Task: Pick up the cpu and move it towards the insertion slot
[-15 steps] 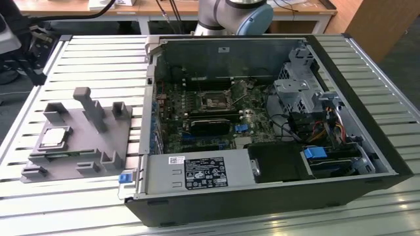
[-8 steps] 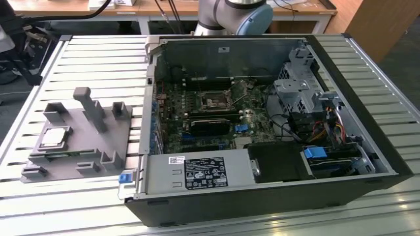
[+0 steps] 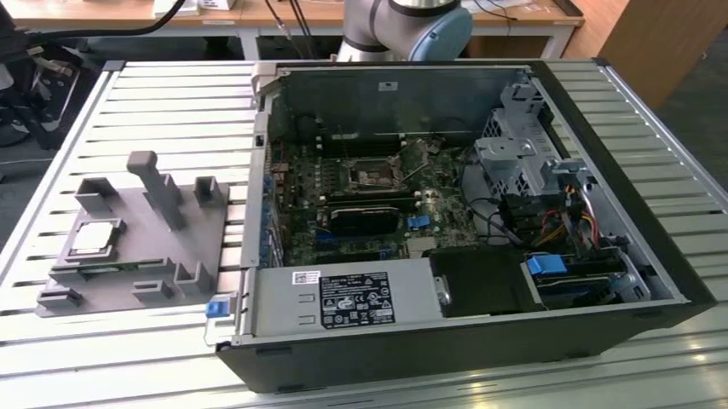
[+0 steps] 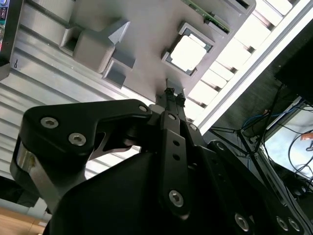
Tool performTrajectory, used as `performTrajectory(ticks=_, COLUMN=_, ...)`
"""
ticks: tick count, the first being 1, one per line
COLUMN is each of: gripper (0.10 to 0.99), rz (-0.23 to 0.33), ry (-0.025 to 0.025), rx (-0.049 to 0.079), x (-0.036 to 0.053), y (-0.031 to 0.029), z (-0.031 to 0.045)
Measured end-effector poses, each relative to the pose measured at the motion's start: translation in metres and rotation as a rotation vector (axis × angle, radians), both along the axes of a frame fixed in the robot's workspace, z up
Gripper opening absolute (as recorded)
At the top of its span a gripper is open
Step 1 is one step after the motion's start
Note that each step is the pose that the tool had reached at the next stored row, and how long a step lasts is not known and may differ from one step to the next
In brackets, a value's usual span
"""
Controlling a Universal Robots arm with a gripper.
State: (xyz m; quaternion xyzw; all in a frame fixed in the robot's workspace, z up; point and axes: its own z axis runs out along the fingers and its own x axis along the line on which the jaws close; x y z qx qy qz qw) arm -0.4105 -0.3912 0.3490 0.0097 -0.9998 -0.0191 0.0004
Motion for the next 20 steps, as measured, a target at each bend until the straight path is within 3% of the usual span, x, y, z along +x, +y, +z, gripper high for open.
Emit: performTrajectory(ticks=20, gripper=0.106, rz=0.000, ry=0.0014, rx=0.000, x=-0.0010, y=-0.0009, z=-0.0097)
